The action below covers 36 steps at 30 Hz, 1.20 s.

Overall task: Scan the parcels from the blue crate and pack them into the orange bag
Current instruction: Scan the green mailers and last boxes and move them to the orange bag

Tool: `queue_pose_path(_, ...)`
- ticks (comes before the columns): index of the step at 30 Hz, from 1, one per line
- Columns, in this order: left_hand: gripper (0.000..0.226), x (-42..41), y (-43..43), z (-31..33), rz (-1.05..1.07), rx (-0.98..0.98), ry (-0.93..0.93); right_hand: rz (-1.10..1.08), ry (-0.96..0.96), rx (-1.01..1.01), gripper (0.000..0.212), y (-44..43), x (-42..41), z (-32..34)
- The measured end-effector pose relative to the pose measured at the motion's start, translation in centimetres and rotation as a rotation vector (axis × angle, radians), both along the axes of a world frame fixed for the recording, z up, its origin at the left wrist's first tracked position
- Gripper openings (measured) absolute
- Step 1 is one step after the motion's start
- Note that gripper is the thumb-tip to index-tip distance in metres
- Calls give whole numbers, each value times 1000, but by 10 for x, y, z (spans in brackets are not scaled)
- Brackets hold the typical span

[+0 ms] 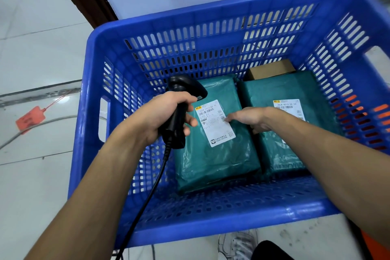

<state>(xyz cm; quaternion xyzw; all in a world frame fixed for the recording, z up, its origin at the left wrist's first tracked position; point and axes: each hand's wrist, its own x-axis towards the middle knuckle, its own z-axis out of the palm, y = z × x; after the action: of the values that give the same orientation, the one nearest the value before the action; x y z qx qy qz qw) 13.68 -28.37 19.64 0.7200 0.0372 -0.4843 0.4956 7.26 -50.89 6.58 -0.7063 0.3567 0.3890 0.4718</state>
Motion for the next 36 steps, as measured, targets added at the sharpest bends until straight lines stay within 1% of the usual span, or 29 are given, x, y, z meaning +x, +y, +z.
queue_pose_path(3,22,1,0,-1,109,-41,-5,11,0,14,34,-1,0,-1)
queue_pose_path(5,22,1,0,-2,143,-54,-6,14,-1,18,34,-1,0,-2)
queue_pose_path(9,23,3,0,-4,122,-50,7,2,-7,14,21,1,-2,4)
queue_pose_path(15,22,6,3,-9,54,-11,-25,3,3,16,18,0,-1,5)
queue_pose_path(18,17,6,3,-16,22,10,-85,4,3,28,24,-1,0,3)
queue_pose_path(21,14,5,0,-27,50,16,-109,12,17,24,36,0,2,2)
queue_pose_path(24,14,2,0,-41,58,103,-171,24,20,1,44,1,2,4)
queue_pose_path(29,23,-1,7,-62,18,240,-167,44,22,7,39,1,1,8)
queue_pose_path(33,24,-4,9,-71,-5,278,-119,46,21,5,36,1,-1,12)
queue_pose_path(36,23,-6,13,-79,17,277,-88,44,22,4,34,2,-1,14)
